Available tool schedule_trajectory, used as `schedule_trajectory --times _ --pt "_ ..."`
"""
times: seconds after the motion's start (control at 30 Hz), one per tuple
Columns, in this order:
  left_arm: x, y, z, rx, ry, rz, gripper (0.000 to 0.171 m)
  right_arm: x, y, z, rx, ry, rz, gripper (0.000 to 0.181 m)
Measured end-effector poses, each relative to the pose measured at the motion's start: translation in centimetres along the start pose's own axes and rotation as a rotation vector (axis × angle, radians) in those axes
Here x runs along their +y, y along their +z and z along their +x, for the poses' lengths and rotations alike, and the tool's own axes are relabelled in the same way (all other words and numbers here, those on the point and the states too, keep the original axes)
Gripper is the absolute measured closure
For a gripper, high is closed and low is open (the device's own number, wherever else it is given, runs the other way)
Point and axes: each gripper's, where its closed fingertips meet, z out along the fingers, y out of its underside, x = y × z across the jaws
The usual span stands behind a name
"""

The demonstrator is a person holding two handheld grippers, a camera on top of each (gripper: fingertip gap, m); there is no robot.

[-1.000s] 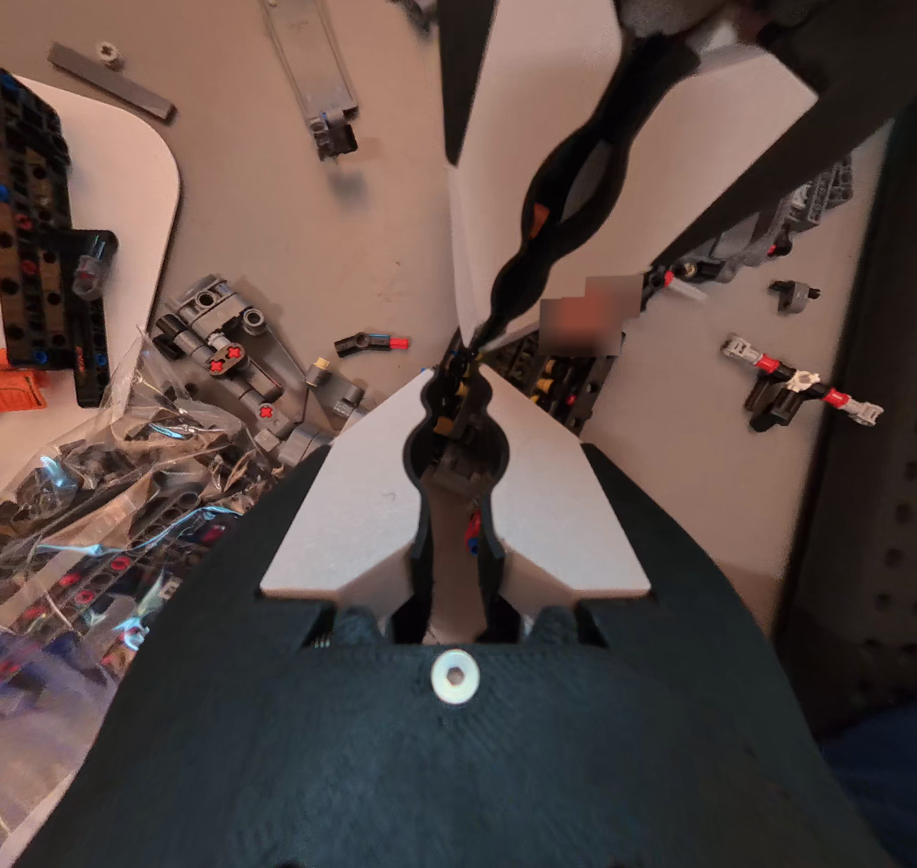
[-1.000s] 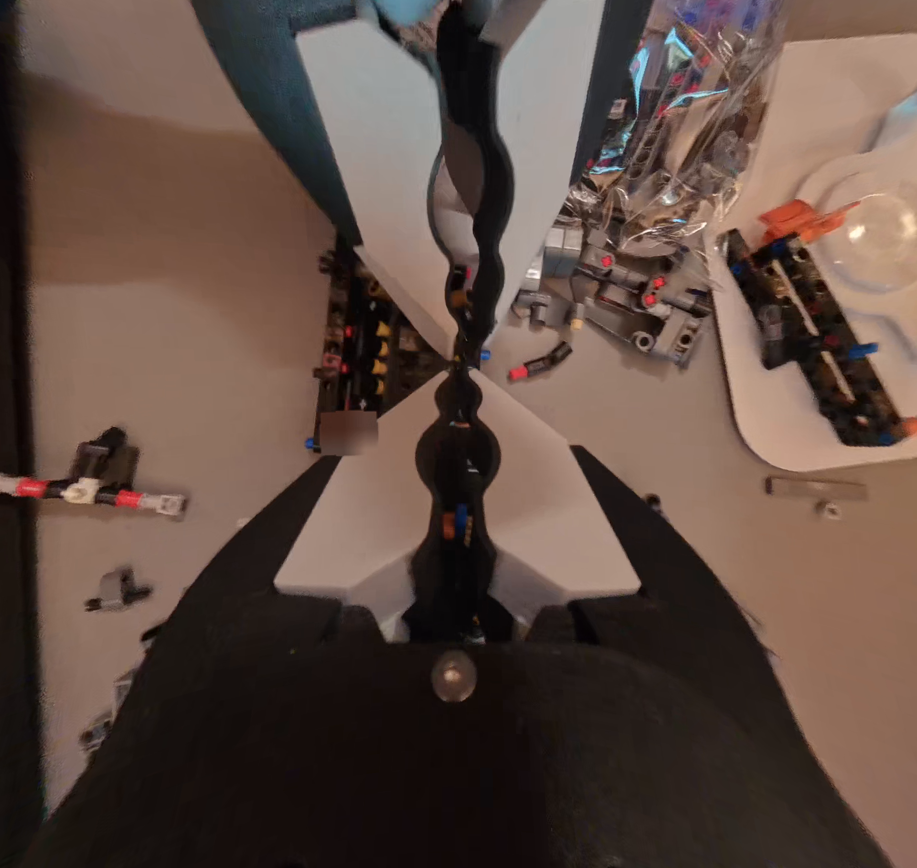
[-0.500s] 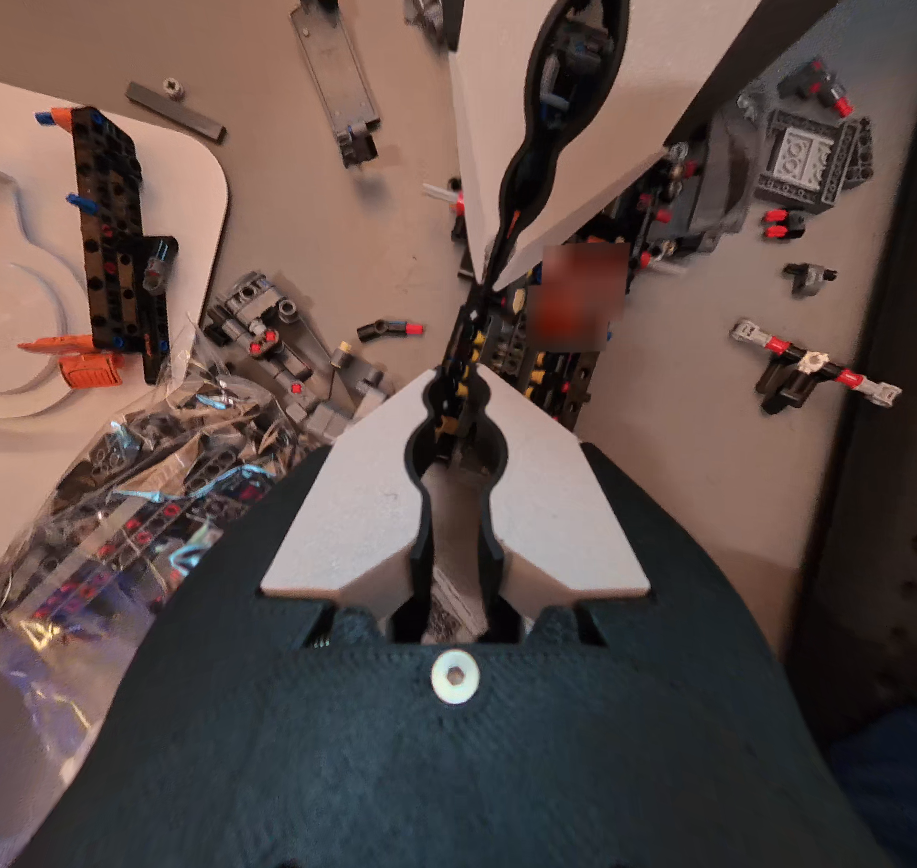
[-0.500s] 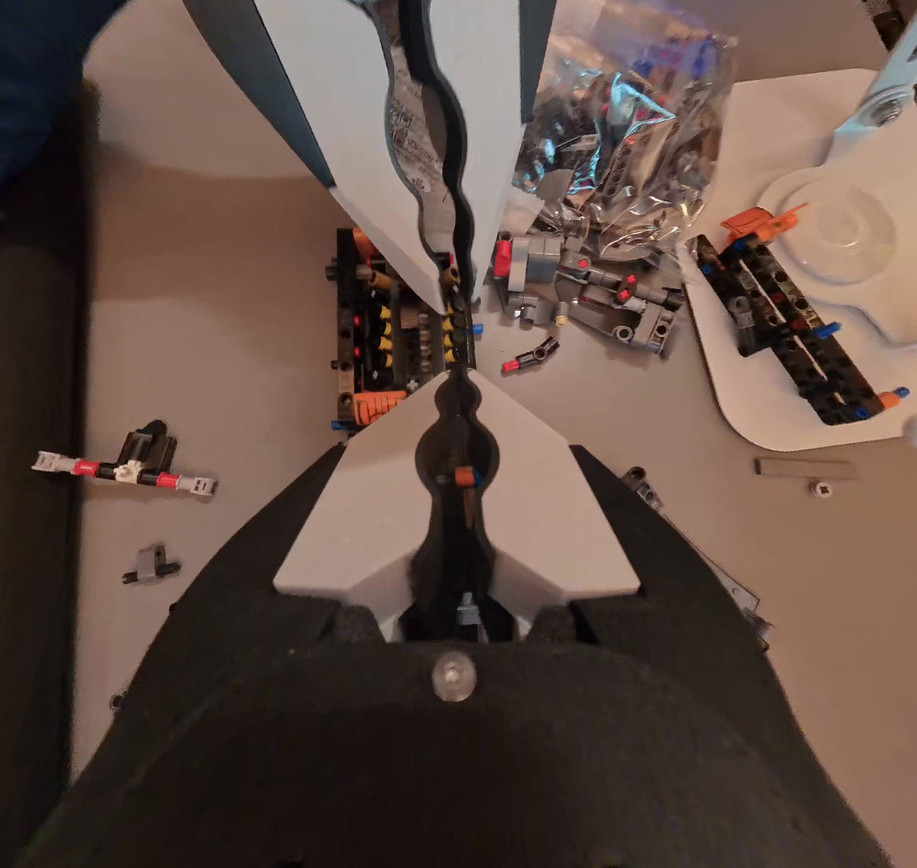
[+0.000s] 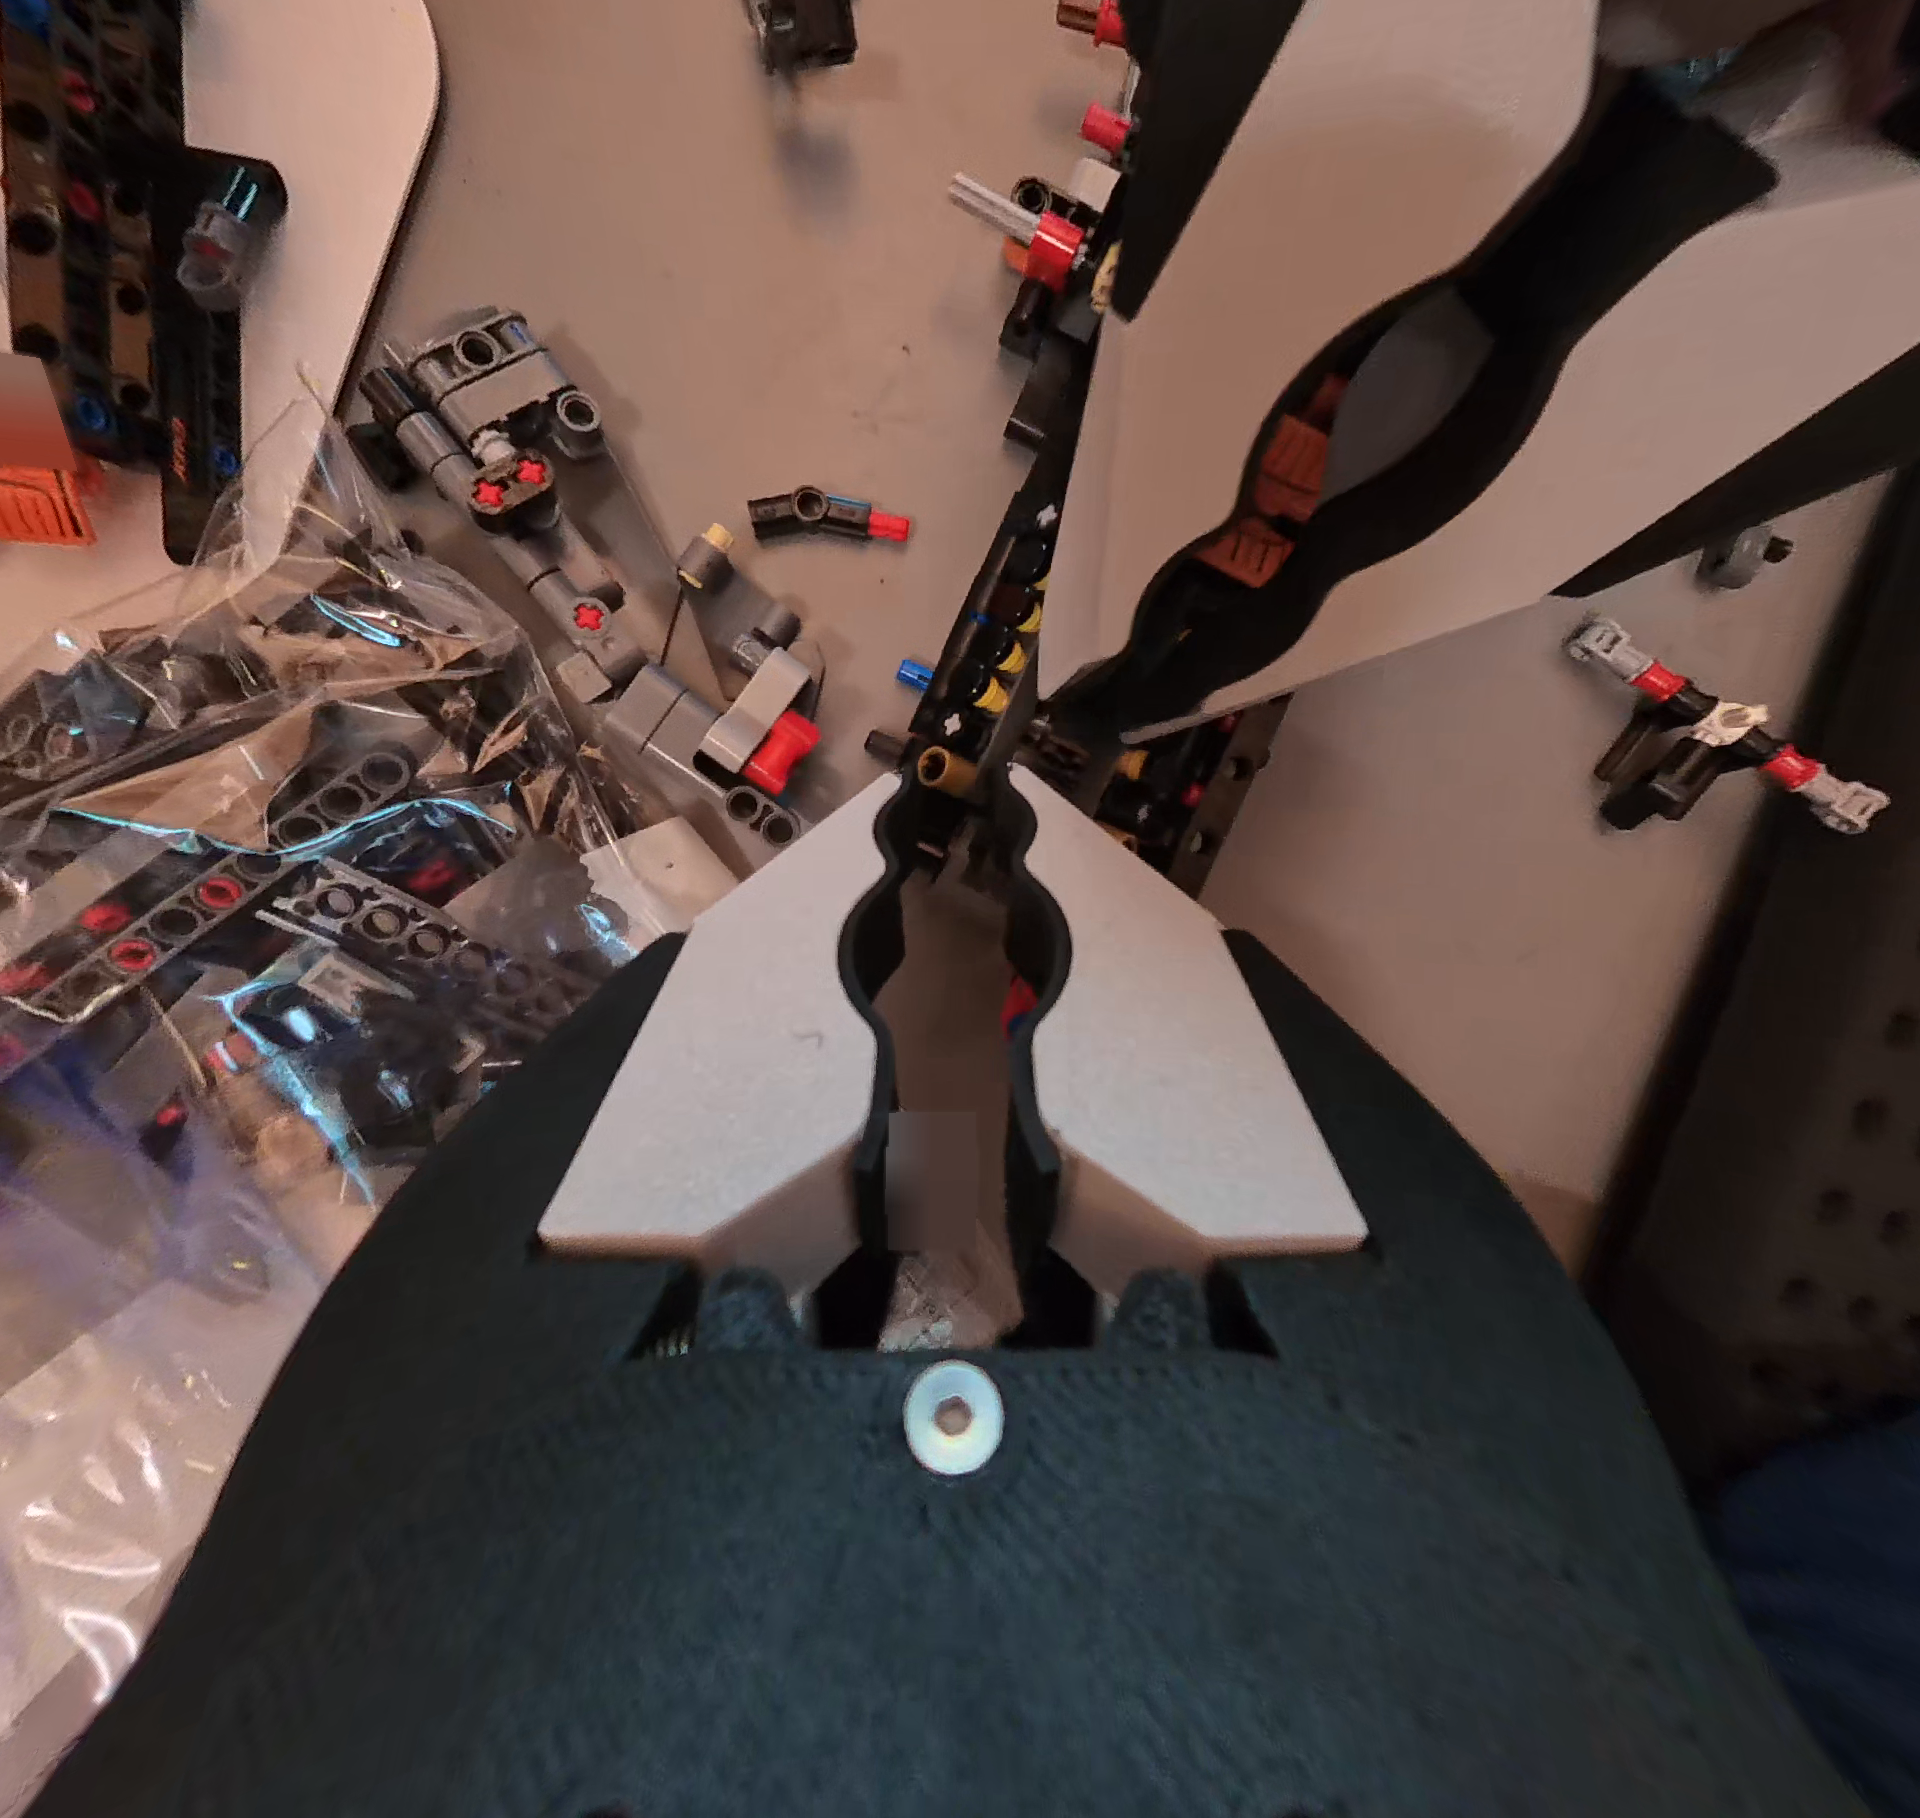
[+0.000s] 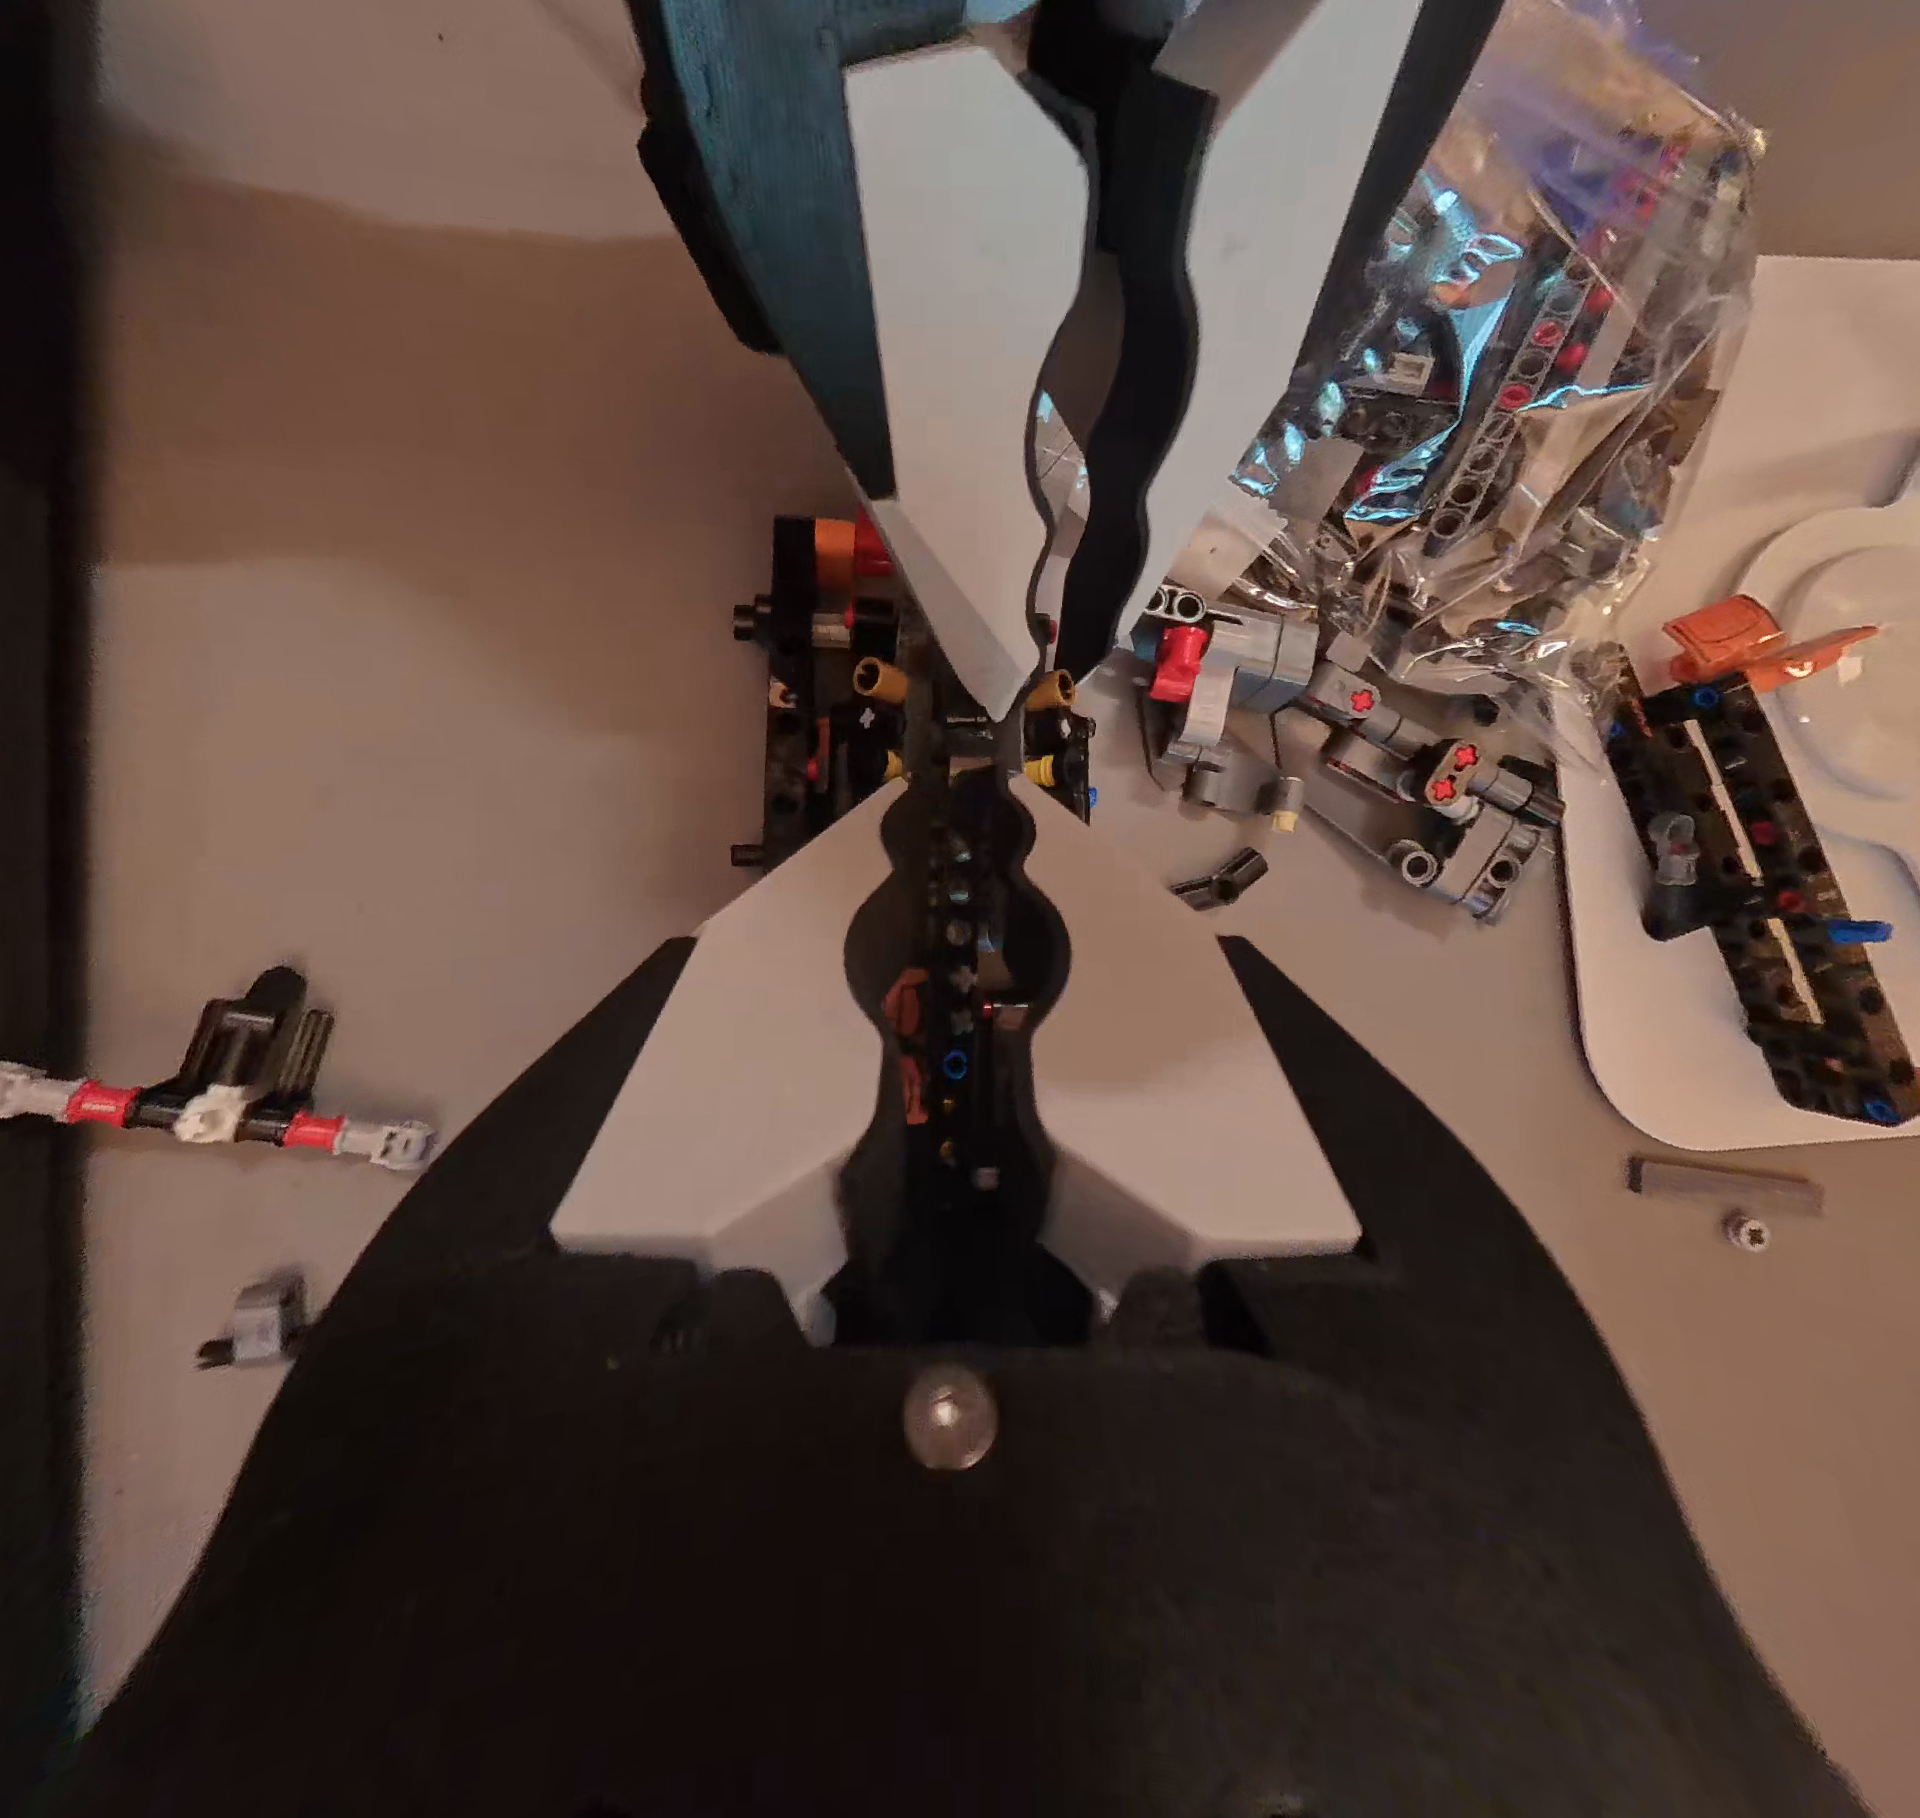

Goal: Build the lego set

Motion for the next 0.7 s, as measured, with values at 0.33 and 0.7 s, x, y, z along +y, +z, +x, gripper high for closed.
schedule_trajectory --times 0.33,0.7 --pt "-0.2 0.2 0.1 0.023 -0.014 0.02 0.161 -0.1 0.2 0.1 -0.01 0.02 0.018 0.175" --pt "-0.8 0.3 0.0 0.058 -0.016 0.07 0.169 0.0 -1.0 0.9 -0.056 0.132 0.112 0.176"
